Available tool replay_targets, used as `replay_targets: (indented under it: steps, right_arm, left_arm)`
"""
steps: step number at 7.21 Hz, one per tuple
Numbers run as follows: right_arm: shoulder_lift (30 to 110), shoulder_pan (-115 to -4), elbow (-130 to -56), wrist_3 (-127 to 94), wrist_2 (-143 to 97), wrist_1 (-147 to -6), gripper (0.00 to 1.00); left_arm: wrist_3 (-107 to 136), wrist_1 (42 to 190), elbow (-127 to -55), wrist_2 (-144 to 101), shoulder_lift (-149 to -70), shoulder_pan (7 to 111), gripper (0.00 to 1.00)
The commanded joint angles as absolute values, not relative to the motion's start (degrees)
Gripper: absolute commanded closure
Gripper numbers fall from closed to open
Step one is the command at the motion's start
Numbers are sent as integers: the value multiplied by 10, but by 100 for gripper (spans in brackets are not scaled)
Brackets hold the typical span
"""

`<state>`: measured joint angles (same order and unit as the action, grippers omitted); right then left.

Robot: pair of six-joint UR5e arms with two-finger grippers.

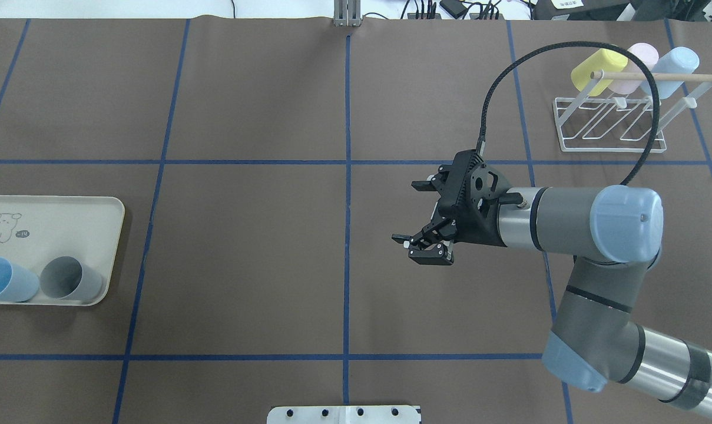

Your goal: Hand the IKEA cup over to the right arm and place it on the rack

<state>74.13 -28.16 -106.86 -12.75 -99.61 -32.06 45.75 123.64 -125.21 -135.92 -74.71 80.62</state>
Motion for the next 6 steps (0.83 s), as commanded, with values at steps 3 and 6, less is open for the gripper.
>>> replay_targets:
  steps: [3,6]
  right_arm:
    - [695,-157,-1054,-120,-810,-281,1]
    - [686,-128,-1039,-98,-809,-190,1]
  left_arm:
    - [810,1304,-1256,-1368,-914,639,100]
    - [866,1369,-1252,-1363,-979,526,100]
